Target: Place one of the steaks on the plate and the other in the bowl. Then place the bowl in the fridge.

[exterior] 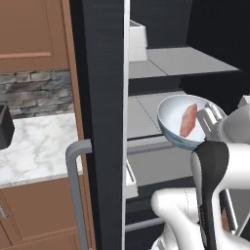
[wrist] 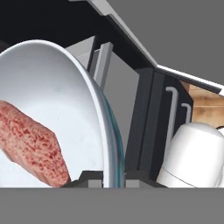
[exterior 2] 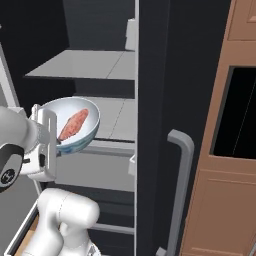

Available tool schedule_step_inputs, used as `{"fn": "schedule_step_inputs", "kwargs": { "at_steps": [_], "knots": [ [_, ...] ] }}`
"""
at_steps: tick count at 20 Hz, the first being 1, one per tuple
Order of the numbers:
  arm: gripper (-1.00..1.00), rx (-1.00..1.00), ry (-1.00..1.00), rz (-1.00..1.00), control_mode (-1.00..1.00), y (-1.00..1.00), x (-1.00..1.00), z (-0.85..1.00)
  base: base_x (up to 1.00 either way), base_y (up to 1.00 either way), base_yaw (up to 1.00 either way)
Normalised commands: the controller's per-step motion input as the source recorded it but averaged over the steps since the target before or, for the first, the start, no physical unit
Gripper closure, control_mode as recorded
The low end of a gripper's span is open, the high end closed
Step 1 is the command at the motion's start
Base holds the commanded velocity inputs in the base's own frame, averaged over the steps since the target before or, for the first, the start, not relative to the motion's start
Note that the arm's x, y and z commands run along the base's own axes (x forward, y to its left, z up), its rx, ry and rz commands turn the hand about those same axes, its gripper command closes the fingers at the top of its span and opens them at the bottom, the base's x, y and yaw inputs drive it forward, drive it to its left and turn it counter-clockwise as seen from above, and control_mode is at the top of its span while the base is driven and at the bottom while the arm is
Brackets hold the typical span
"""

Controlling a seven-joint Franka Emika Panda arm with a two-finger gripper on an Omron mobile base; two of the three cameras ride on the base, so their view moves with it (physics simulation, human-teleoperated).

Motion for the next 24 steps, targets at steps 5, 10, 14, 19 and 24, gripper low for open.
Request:
{"fn": "schedule_step_inputs", "kwargs": {
  "at_steps": [5, 10, 14, 19, 24],
  "knots": [
    [1.00, 0.00, 0.00, 0.00, 1.00, 0.00, 0.00, 0.00, 0.25, -0.11, 0.04],
    [1.00, 0.07, 0.05, 0.02, -1.00, -0.07, 0.41, 0.00, 0.00, 0.00, 0.00],
    [1.00, 0.05, 0.05, 0.01, -1.00, -0.01, 0.53, -0.08, 0.00, 0.00, 0.00],
    [1.00, 0.00, 0.01, 0.00, -1.00, 0.00, 0.74, -0.22, 0.00, 0.00, 0.00],
    [1.00, 0.00, 0.00, 0.01, -1.00, -0.01, 0.73, -0.28, 0.00, 0.00, 0.00]
  ]
}}
